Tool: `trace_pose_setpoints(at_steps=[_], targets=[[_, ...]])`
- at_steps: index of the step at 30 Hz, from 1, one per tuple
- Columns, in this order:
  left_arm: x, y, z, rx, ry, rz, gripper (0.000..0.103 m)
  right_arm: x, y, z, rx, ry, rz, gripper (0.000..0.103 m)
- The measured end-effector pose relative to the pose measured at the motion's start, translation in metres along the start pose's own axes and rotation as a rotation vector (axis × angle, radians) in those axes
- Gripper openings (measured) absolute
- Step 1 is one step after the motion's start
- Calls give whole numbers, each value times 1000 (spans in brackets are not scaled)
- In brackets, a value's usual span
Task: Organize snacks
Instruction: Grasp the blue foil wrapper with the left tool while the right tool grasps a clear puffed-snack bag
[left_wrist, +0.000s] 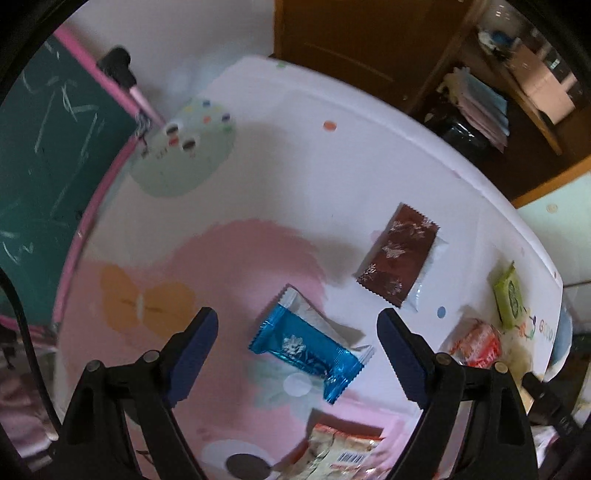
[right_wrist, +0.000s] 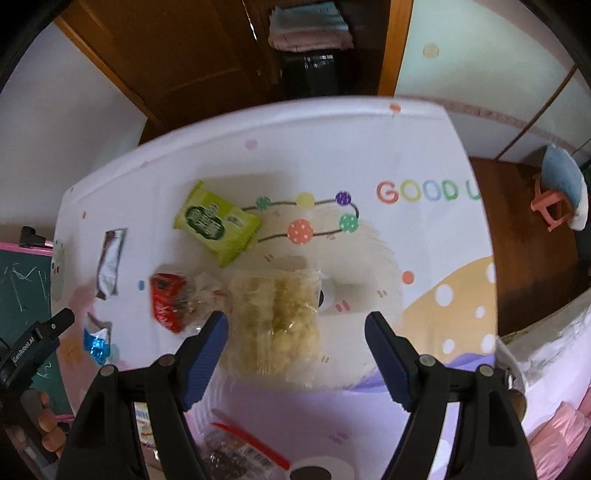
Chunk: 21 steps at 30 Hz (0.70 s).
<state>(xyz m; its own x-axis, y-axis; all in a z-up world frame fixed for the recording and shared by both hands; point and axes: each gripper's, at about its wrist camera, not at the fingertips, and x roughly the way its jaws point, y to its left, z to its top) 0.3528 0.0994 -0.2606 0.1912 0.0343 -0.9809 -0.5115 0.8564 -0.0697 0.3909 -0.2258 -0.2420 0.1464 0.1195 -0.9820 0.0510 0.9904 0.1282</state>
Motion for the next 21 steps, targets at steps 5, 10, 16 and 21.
trace_pose_setpoints(at_steps=[5, 10, 16, 21], targets=[[23, 4, -5, -58, 65, 37, 83, 11, -1, -2, 10, 8, 18, 77], [38, 9, -14, -92, 113, 54, 76, 19, 1, -4, -13, 38, 8, 77], [35, 5, -22, -59, 85, 71, 44, 30, 4, -11, -26, 60, 19, 64], [31, 4, -31, -18, 79, 78, 30, 28, 15, -15, -55, 47, 5, 46]])
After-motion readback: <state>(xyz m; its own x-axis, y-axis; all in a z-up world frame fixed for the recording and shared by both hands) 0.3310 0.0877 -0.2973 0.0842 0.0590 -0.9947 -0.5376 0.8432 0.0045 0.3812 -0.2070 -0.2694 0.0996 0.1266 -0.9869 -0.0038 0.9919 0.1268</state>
